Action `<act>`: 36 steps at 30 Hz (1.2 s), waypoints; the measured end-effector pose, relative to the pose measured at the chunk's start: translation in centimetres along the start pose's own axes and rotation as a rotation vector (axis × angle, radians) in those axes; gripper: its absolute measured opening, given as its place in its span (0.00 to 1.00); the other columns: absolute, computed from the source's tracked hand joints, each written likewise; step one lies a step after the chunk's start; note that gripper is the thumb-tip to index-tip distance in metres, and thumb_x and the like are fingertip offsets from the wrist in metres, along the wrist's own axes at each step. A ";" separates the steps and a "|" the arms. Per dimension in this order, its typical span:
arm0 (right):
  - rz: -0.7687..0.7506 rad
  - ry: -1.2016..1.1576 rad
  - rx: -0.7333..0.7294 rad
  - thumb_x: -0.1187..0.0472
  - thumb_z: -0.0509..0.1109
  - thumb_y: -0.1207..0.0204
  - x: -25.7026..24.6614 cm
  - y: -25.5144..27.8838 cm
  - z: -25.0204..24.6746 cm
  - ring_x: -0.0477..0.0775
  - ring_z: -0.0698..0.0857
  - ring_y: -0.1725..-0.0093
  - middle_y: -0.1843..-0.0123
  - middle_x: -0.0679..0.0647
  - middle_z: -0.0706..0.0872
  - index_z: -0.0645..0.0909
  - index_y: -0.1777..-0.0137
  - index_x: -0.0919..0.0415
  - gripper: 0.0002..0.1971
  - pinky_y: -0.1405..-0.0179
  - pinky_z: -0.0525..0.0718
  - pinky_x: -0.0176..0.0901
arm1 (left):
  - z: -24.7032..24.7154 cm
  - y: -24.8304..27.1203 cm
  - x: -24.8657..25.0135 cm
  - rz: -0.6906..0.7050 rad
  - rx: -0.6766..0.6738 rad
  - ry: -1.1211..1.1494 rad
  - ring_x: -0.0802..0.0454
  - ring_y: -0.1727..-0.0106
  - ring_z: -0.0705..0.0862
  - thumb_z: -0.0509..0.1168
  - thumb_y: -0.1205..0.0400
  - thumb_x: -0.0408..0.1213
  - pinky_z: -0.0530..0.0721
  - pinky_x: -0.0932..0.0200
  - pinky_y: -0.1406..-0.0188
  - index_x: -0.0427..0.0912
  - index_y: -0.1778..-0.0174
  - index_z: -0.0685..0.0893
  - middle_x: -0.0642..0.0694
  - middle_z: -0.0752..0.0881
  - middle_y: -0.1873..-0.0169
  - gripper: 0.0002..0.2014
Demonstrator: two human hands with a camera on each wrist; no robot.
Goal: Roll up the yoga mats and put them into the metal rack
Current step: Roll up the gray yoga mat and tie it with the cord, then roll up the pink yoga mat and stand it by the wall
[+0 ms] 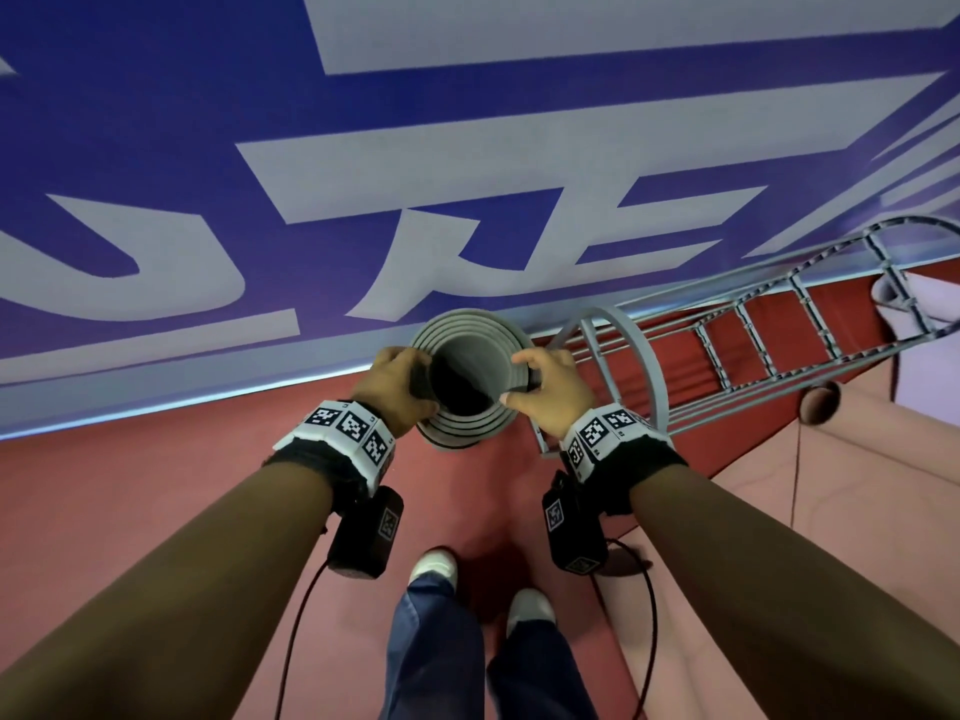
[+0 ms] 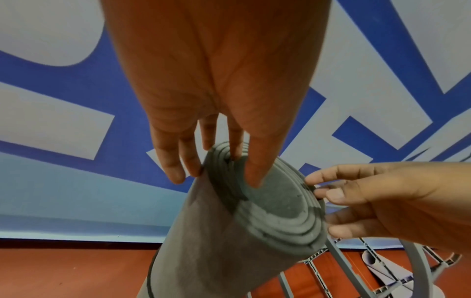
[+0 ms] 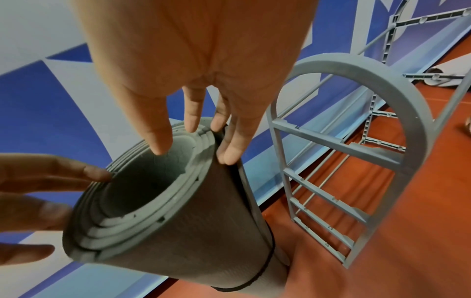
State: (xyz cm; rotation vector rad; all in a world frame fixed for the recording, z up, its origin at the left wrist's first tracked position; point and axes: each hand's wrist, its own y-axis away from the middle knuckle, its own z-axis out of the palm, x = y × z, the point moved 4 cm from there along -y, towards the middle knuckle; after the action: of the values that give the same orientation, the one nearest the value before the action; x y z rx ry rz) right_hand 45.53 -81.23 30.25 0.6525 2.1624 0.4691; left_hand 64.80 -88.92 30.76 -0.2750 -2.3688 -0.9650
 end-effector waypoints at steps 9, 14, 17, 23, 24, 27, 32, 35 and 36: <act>-0.019 0.029 0.000 0.60 0.75 0.25 0.8 2.1 -0.6 0.57 0.78 0.32 0.26 0.57 0.71 0.75 0.28 0.52 0.26 0.30 0.74 0.42 | -0.5 2.3 0.3 -0.026 0.060 -0.031 0.42 0.23 0.70 0.72 0.22 0.33 0.67 0.56 0.26 0.43 0.25 0.73 0.39 0.64 0.21 0.29; 0.022 0.009 0.036 0.60 0.74 0.24 1.3 5.3 -3.5 0.55 0.79 0.30 0.29 0.57 0.79 0.79 0.31 0.58 0.21 0.33 0.71 0.38 | -1.7 5.5 4.6 0.034 0.064 -0.079 0.43 0.29 0.74 0.70 0.20 0.39 0.70 0.58 0.33 0.45 0.26 0.74 0.40 0.69 0.25 0.25; 0.056 -0.086 0.068 0.65 0.73 0.24 2.4 8.5 -5.6 0.53 0.82 0.38 0.38 0.56 0.84 0.82 0.36 0.61 0.16 0.33 0.77 0.46 | -1.1 8.2 7.6 0.112 0.081 -0.070 0.42 0.32 0.76 0.70 0.20 0.39 0.71 0.56 0.33 0.43 0.30 0.78 0.40 0.75 0.31 0.21; 0.068 -0.121 0.122 0.67 0.72 0.24 8.9 17.1 -10.5 0.51 0.83 0.50 0.48 0.50 0.85 0.84 0.46 0.58 0.09 0.41 0.80 0.46 | 5.1 15.5 13.7 0.226 0.039 -0.051 0.46 0.40 0.82 0.68 0.20 0.36 0.79 0.53 0.38 0.44 0.38 0.82 0.45 0.84 0.44 0.14; 0.078 -0.129 0.128 0.67 0.72 0.24 10.6 18.7 -11.4 0.52 0.83 0.52 0.51 0.50 0.85 0.83 0.50 0.56 0.07 0.40 0.81 0.49 | 6.6 16.7 14.7 0.233 0.037 -0.041 0.45 0.41 0.83 0.68 0.19 0.36 0.79 0.52 0.38 0.44 0.40 0.82 0.44 0.85 0.45 0.12; 0.127 -0.139 0.166 0.65 0.71 0.23 16.5 23.4 -13.8 0.53 0.82 0.53 0.55 0.51 0.85 0.80 0.58 0.50 0.08 0.38 0.82 0.53 | 11.5 20.8 17.8 0.231 0.051 -0.051 0.44 0.43 0.85 0.67 0.19 0.35 0.80 0.51 0.38 0.47 0.46 0.82 0.45 0.87 0.48 0.07; 0.197 -0.164 0.196 0.61 0.69 0.20 24.5 31.5 -16.9 0.55 0.85 0.48 0.50 0.52 0.86 0.85 0.48 0.56 0.05 0.41 0.80 0.42 | 19.2 27.4 21.6 0.177 0.076 0.010 0.45 0.48 0.85 0.67 0.19 0.36 0.80 0.60 0.47 0.48 0.49 0.82 0.45 0.87 0.51 0.05; 0.254 -0.181 0.219 0.61 0.69 0.23 29.6 37.6 -17.7 0.59 0.88 0.46 0.49 0.53 0.89 0.80 0.62 0.46 0.09 0.36 0.82 0.51 | 24.9 32.4 23.4 0.173 0.062 -0.055 0.47 0.45 0.84 0.68 0.19 0.38 0.73 0.64 0.52 0.48 0.47 0.83 0.47 0.86 0.50 0.06; 0.279 -0.193 0.229 0.61 0.69 0.23 31.3 39.8 -18.0 0.60 0.88 0.46 0.48 0.54 0.89 0.80 0.63 0.45 0.10 0.36 0.83 0.52 | 26.7 34.3 24.0 0.171 0.034 -0.070 0.47 0.44 0.83 0.68 0.19 0.38 0.72 0.65 0.53 0.47 0.45 0.84 0.47 0.86 0.50 0.07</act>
State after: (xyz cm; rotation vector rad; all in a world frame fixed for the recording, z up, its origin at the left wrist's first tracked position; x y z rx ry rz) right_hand 26.15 -32.88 43.41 1.0903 1.9657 0.2895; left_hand 46.97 -46.14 48.73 -0.4972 -2.3776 -0.8463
